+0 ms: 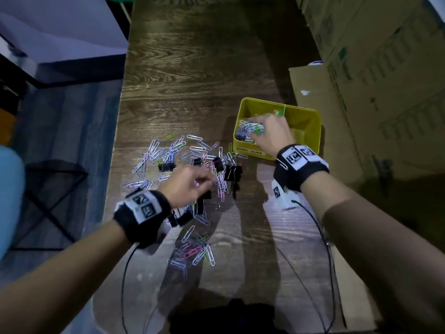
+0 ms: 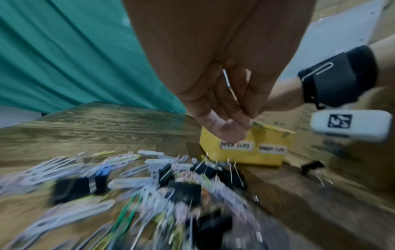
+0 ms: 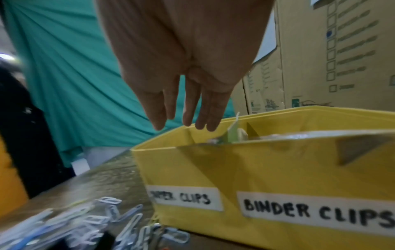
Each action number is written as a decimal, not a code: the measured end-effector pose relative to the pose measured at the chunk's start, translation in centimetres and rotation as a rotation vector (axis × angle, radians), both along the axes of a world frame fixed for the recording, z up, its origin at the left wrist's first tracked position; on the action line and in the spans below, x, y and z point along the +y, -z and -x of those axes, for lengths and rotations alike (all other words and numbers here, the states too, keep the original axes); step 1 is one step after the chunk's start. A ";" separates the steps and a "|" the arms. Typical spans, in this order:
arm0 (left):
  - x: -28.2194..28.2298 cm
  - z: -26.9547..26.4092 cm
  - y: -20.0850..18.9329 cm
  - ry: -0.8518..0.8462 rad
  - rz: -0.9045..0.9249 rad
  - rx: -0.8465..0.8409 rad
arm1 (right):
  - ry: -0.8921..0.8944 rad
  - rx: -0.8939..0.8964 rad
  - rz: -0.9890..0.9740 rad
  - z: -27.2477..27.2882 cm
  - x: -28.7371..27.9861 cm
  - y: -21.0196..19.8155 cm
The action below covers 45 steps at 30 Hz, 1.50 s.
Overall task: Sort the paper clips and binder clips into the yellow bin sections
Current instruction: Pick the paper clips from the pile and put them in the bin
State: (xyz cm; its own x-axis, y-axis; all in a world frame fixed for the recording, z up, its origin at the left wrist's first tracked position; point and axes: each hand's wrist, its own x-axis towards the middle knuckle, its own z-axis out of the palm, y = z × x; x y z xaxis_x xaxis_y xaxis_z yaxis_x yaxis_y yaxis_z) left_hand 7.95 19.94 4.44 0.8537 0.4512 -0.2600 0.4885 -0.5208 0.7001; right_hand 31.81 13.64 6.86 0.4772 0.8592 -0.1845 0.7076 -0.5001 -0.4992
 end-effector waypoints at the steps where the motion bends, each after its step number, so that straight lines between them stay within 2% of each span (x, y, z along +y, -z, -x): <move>1: -0.7 1.8 0.5 0.076 0.035 0.059 | -0.024 0.022 -0.074 1.0 -0.9 -0.6; 3: -2.3 5.4 1.7 0.241 0.059 0.206 | -0.056 0.151 -0.150 3.5 -3.3 -1.2; 5: -3.8 8.7 3.1 0.318 -0.015 0.362 | -0.144 0.222 -0.117 6.3 -6.0 -0.2; 7: -5.4 11.6 4.3 0.277 -0.109 0.447 | -0.247 0.269 0.048 9.4 -8.6 1.6; 10: -7.7 13.4 5.8 0.158 -0.128 0.457 | -0.393 0.352 0.315 14.3 -11.9 4.9; 11: -8.3 13.2 6.0 0.119 -0.136 0.444 | -0.420 0.340 0.377 15.8 -12.7 6.1; 13: -9.3 12.5 6.9 0.100 -0.201 0.409 | -0.451 0.207 0.470 18.2 -13.6 8.0; 17: -10.4 11.4 7.7 0.200 -0.287 0.408 | -0.469 0.044 0.397 20.9 -13.7 8.8; 19: -10.6 11.8 7.5 0.207 -0.298 0.413 | -0.456 0.026 0.357 21.5 -13.7 8.5; 23: -11.1 13.4 7.5 0.098 -0.273 0.445 | -0.415 0.012 0.366 21.9 -13.5 8.5; 27: -11.8 12.5 7.5 0.088 -0.287 0.417 | -0.479 -0.013 0.337 22.5 -13.2 9.3; 29: -12.0 11.7 7.1 0.064 -0.325 0.349 | -0.435 0.061 0.344 22.5 -13.1 9.8; 32: -12.0 11.4 7.5 0.037 -0.155 0.318 | -0.316 0.213 0.364 22.3 -13.1 10.5; 34: -11.6 11.3 7.6 0.046 -0.131 0.333 | -0.290 0.264 0.385 22.1 -13.1 11.0; 38: -10.8 11.5 7.2 0.071 -0.142 0.235 | -0.331 0.285 0.440 21.5 -12.8 11.1; 45: -9.5 12.1 8.0 0.030 -0.143 0.270 | -0.379 0.290 0.348 20.1 -12.8 10.8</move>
